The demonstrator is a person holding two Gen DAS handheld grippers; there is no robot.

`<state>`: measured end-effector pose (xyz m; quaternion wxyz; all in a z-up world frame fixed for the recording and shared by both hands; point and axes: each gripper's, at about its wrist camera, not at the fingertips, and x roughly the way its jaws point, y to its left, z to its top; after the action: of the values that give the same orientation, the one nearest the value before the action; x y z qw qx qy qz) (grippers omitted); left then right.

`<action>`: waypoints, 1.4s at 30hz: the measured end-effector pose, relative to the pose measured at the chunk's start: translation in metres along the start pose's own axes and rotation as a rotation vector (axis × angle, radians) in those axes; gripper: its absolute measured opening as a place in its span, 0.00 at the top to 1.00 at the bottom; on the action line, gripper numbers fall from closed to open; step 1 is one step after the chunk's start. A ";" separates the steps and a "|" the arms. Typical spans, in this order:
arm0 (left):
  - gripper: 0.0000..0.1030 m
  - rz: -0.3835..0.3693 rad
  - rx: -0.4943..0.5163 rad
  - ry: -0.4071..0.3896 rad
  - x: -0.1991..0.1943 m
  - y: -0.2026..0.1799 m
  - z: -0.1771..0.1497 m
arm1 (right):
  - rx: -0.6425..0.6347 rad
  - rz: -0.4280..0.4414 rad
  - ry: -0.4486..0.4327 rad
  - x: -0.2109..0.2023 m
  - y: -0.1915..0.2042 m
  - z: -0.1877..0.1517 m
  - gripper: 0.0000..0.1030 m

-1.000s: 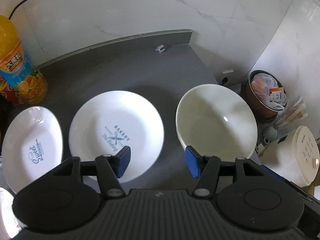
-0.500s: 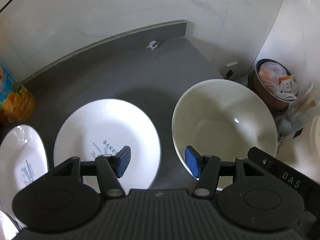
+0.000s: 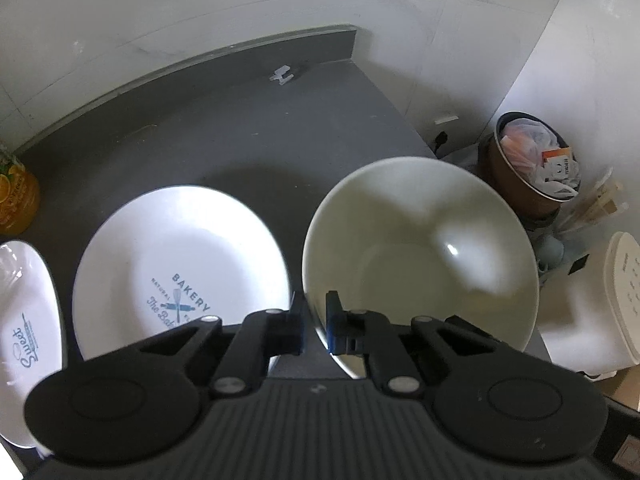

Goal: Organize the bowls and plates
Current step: 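Close both grippers on the rim of the plain white bowl, then lift the plain white bowl with both grippers and carry it to the stacked bowls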

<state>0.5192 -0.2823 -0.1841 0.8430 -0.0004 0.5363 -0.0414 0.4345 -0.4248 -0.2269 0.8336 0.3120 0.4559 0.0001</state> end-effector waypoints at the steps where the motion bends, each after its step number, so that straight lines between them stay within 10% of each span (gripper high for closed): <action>1: 0.92 -0.005 0.002 0.001 -0.001 0.000 -0.001 | -0.003 0.002 -0.003 -0.003 0.002 -0.001 0.76; 42: 0.92 -0.072 -0.135 -0.143 -0.137 0.085 -0.063 | -0.182 0.101 -0.120 -0.120 0.084 -0.068 0.76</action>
<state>0.4108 -0.1855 -0.0910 0.8751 -0.0795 0.4760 -0.0353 0.3366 -0.3561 -0.1188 0.8832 0.2571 0.3869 0.0646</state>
